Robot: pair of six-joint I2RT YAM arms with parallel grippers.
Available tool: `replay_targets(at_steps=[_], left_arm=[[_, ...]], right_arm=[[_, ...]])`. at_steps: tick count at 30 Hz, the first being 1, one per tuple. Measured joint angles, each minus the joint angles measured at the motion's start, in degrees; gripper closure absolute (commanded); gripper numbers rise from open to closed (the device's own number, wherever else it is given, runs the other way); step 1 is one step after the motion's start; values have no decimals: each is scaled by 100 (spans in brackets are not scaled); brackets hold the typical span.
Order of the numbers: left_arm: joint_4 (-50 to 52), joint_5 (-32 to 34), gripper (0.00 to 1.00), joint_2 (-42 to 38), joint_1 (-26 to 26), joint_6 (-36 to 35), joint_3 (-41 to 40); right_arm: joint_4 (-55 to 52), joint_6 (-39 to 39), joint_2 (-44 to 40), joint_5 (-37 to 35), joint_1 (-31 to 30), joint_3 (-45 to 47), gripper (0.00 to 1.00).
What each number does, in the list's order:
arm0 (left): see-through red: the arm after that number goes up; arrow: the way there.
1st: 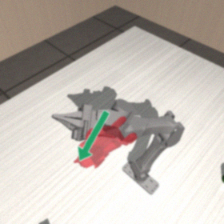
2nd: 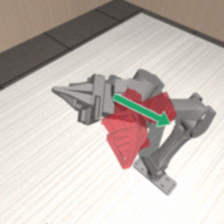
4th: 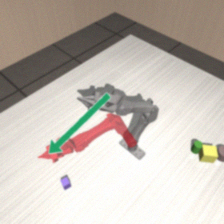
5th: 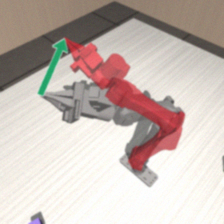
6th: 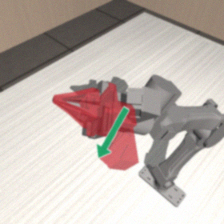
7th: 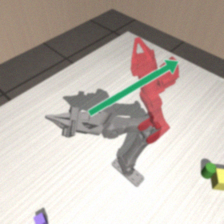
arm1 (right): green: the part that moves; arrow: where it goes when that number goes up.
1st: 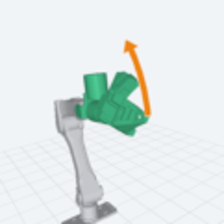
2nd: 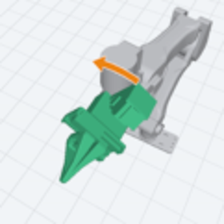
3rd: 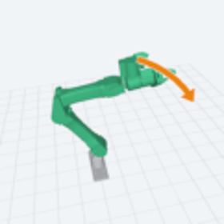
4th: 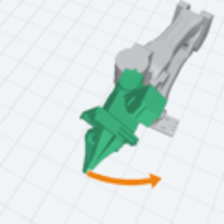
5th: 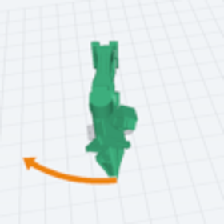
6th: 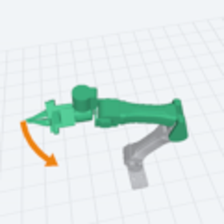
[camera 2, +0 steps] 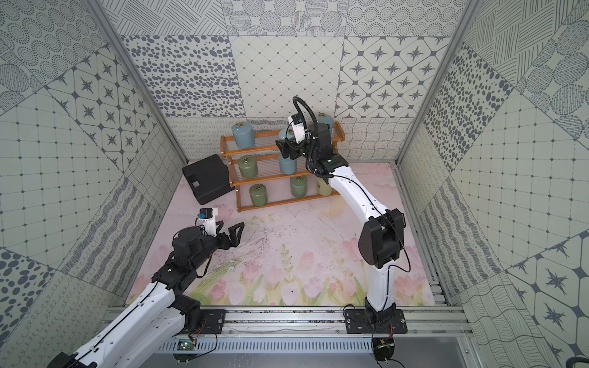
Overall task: Remove the tea canisters from the shelf
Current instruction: Pick up the tea canister from the shelf.
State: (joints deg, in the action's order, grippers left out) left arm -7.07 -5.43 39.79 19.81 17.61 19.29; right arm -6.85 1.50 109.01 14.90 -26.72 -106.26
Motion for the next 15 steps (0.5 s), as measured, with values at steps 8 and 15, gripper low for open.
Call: replay_targets(at_steps=[8,15], left_arm=[[-2,-22,0,72,28,0,48],[-4,-83,0,240,57,0,96]], right_arm=[[710,105,-1088,-155,-20,1899,34],[1102,127,-2107,-321,-103,3252,35]])
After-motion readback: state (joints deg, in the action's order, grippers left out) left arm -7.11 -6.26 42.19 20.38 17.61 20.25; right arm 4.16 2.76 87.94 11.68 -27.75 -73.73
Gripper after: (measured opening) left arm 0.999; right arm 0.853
